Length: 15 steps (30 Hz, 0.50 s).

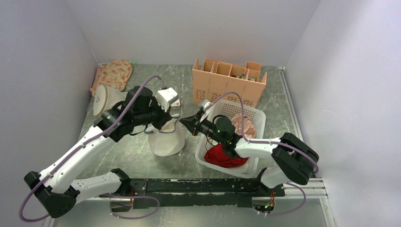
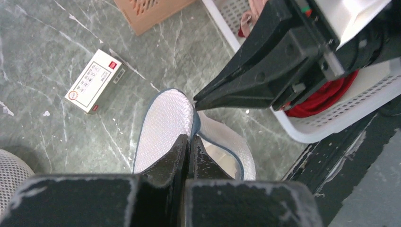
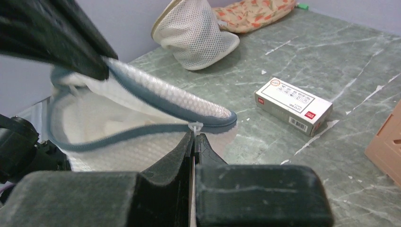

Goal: Unzip the laundry bag and remove the bra

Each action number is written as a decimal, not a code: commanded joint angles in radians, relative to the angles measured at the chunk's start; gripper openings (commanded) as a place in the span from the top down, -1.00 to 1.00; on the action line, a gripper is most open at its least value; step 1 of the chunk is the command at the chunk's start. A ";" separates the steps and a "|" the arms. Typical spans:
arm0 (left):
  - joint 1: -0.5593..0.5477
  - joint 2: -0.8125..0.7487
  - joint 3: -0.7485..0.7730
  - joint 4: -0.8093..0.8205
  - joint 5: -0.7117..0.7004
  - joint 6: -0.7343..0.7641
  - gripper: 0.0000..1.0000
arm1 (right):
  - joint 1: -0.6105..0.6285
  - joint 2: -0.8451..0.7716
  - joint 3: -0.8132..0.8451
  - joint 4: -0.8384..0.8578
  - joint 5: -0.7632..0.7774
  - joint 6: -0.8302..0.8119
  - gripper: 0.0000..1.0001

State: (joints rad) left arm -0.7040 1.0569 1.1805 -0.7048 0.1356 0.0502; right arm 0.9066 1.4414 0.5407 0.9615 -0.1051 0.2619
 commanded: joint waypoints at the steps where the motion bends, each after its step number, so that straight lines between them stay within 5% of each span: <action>1: 0.000 -0.034 -0.092 0.069 0.026 0.036 0.86 | 0.002 0.007 0.006 -0.024 0.005 -0.001 1.00; 4: 0.001 -0.033 -0.122 0.083 0.049 -0.075 0.83 | 0.002 0.002 0.019 -0.063 -0.002 -0.013 1.00; 7: 0.000 -0.019 -0.116 0.054 0.037 -0.249 0.39 | 0.002 -0.005 0.039 -0.098 -0.048 -0.023 1.00; 15: 0.000 -0.030 -0.177 0.073 -0.067 -0.465 -0.29 | 0.004 -0.032 0.036 -0.096 -0.147 -0.040 1.00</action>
State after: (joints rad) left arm -0.7036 1.0374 1.0294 -0.6811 0.1074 -0.2878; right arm 0.9066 1.4368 0.5518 0.8669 -0.1871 0.2459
